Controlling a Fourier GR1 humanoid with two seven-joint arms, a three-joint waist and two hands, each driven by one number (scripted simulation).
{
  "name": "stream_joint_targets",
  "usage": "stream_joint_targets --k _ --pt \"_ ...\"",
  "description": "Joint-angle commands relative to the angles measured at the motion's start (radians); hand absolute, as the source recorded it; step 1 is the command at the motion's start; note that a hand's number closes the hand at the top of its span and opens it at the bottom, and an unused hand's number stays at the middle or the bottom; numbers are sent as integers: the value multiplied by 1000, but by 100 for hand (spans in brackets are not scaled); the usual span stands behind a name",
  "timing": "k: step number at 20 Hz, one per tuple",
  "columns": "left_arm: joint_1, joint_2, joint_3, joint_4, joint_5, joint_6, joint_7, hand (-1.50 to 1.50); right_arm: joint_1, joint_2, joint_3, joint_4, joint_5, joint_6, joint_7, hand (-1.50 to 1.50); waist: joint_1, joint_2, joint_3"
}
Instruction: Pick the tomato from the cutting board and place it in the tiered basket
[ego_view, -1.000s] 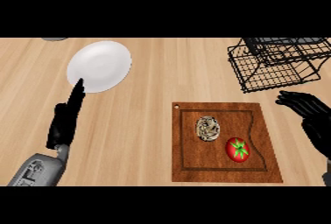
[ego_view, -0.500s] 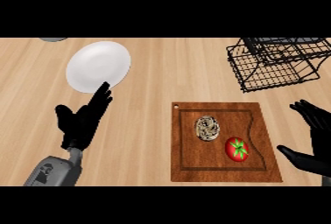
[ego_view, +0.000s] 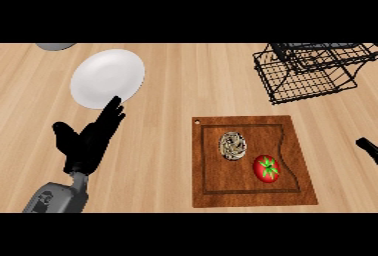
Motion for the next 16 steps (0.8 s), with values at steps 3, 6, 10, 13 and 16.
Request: stream_joint_targets --k 3,6,10,13,16 --pt "-6 3 16 2 0 -5 -7 0 157 -95 -41 -253 247 -172 242 -150 -23 -2 -5" --pt "16 -8 -8 -22 -7 -9 4 0 246 -60 21 -455 346 -200 438 -150 0 0 -2" --pt "-59 -31 6 40 -16 1 22 0 312 -53 115 -697 463 -152 679 -150 4 7 -2" --pt "-50 -25 13 -5 -2 -19 51 0 316 24 277 -752 621 -149 808 -150 28 7 1" --pt "-9 -35 -10 -24 -44 2 46 0 303 21 308 -786 693 -119 929 -150 31 5 2"
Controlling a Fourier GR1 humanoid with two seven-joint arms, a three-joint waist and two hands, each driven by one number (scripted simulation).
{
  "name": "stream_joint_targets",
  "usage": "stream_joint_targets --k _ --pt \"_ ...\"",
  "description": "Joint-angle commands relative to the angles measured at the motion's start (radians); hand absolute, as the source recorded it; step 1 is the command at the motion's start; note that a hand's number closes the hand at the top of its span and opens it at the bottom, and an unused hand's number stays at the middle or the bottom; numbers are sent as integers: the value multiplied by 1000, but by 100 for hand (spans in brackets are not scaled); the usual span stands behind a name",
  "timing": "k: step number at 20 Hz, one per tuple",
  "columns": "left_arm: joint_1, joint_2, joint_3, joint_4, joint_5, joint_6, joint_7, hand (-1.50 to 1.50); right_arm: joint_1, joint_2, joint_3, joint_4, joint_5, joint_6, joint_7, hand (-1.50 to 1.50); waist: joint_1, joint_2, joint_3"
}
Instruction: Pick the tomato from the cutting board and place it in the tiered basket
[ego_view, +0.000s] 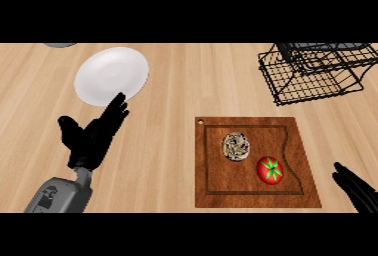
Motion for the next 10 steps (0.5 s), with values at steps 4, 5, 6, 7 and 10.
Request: stream_joint_targets --k 4,5,6,7,10 --pt "-2 -3 8 -37 3 -8 30 0 -40 10 151 -67 304 16 291 -150 17 0 0" --pt "-7 -6 5 -43 6 -12 47 0 -69 36 191 4 344 -12 276 -150 17 0 1" --pt "-23 -49 -25 -3 -34 16 14 0 -88 17 192 -1 347 18 310 -150 11 2 1" --pt "38 -10 -5 -18 -8 -33 -11 0 -150 49 222 28 375 28 380 -150 27 3 0" --pt "-12 -50 2 5 -39 0 5 0 -230 106 301 73 430 92 441 -150 16 2 2"
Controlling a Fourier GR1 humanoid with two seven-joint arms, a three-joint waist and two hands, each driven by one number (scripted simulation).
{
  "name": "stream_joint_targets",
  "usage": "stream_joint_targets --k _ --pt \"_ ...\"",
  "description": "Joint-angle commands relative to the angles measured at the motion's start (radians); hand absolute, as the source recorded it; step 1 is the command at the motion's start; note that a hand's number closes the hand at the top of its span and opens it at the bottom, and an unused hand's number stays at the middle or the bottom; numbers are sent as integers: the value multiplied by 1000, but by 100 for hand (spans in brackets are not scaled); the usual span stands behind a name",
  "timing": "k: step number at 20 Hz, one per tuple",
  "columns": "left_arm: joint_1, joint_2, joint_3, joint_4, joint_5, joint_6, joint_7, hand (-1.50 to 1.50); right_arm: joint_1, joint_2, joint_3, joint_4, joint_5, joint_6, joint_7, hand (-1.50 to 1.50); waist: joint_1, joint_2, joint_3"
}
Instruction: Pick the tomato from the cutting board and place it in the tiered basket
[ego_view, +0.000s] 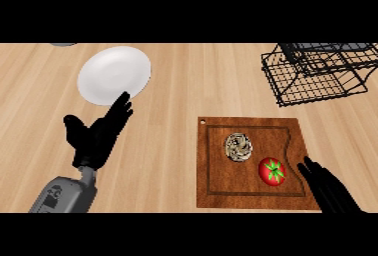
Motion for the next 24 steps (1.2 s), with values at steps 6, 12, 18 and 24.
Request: stream_joint_targets --k 6,12,18,24 --pt "10 24 83 16 -3 -89 -10 0 -22 91 121 143 213 0 46 -150 -6 -1 2" --pt "-14 -77 45 23 -78 -39 21 0 -70 139 55 206 227 -27 43 -150 -5 -1 2" --pt "74 -37 102 -42 -60 -121 -5 0 -72 185 41 272 257 -86 7 -150 -1 -1 2" --pt "37 -43 140 -88 -51 -142 92 0 -59 191 -8 315 212 -138 -88 -150 -3 -1 2"
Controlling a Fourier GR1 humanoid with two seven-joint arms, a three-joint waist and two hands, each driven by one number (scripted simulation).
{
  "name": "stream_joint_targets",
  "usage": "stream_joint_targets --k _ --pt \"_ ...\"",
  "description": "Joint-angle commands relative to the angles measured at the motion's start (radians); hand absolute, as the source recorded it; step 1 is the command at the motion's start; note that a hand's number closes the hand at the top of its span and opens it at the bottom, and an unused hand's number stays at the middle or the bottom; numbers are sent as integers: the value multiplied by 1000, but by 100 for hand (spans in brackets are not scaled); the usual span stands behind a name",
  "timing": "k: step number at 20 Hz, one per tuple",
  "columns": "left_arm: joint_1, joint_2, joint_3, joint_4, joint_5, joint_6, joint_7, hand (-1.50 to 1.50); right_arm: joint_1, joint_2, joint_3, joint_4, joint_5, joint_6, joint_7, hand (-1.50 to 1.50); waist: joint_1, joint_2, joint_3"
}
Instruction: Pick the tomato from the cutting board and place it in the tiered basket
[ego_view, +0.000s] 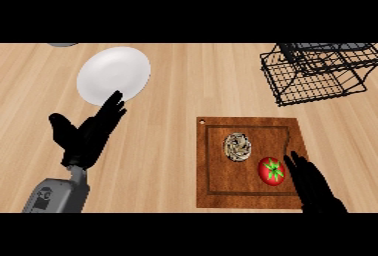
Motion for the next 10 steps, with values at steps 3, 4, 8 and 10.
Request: stream_joint_targets --k 3,4,8,10 --pt "-47 -55 14 47 -39 12 6 0 -123 75 -38 112 -14 12 -18 -150 1 1 0" --pt "-44 -63 5 10 -56 27 28 0 -70 12 -90 45 -68 41 -54 -150 -1 0 0" --pt "-43 -45 60 76 -50 -37 -19 0 -131 93 -76 162 -31 7 -63 -150 1 1 0" --pt "5 -72 21 -46 -53 -3 61 0 -129 100 -87 226 -52 -31 -113 -150 3 0 0"
